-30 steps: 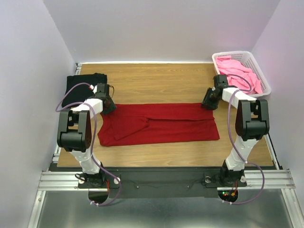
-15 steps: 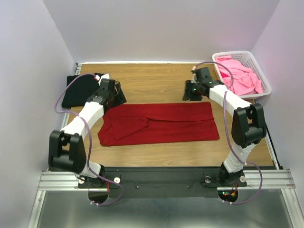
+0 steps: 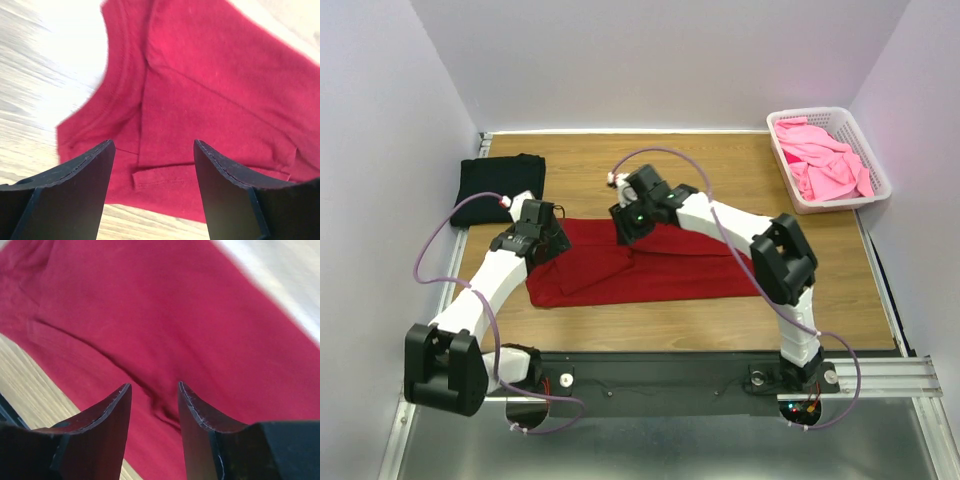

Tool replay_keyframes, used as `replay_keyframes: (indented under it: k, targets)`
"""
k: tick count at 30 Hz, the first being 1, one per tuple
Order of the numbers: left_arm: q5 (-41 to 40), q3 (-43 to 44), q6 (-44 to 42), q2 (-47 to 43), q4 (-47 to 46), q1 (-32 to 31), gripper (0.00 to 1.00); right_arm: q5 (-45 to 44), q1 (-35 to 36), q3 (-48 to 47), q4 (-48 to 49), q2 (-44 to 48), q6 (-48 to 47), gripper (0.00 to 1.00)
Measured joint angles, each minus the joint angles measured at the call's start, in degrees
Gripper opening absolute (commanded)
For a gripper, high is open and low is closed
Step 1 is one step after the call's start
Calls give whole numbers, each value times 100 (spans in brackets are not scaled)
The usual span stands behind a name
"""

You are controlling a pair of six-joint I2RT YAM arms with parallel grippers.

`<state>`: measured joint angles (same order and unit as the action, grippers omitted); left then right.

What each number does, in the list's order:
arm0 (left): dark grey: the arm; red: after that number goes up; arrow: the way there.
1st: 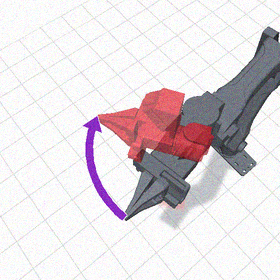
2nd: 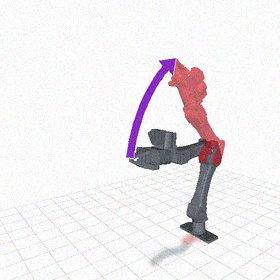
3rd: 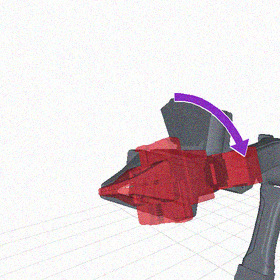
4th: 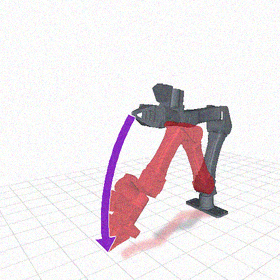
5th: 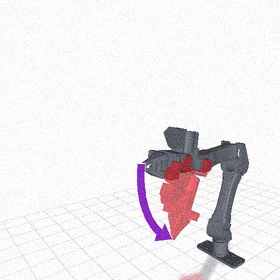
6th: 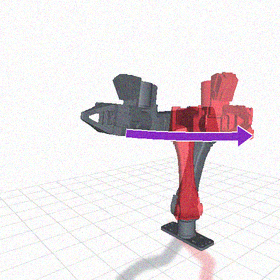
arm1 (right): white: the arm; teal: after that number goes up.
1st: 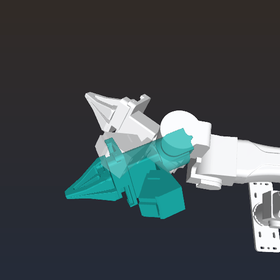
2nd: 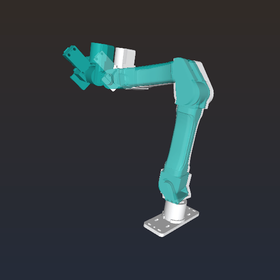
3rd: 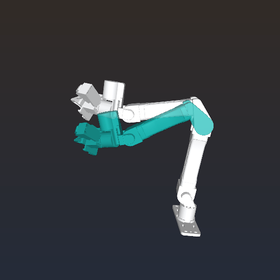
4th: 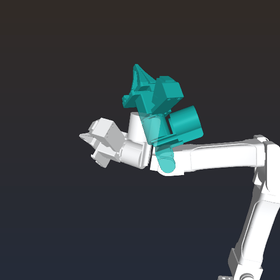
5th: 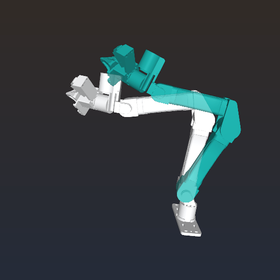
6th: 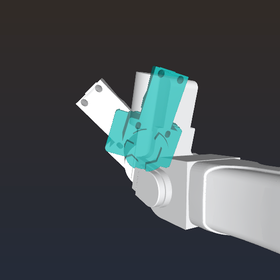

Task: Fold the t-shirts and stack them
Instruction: Fold the tshirt

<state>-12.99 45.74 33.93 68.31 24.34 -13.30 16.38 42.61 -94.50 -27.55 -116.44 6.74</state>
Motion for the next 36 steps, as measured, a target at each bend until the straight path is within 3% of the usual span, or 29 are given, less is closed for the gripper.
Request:
replay_keyframes:
  k: [7, 16, 36]
  targets:
    - [-186, -317, -195, -828, -321, 166, 78, -479, 754, -1038, -20, -979, 4, 47]
    - [-205, -1185, -409, -1915, -761, 216, 79, -804, 999, -1207, -33, -1279, 358, 43]
    - [-201, -1241, -496, -2205, -1215, 74, 79, -835, 1003, -813, -28, -1276, 702, 41]
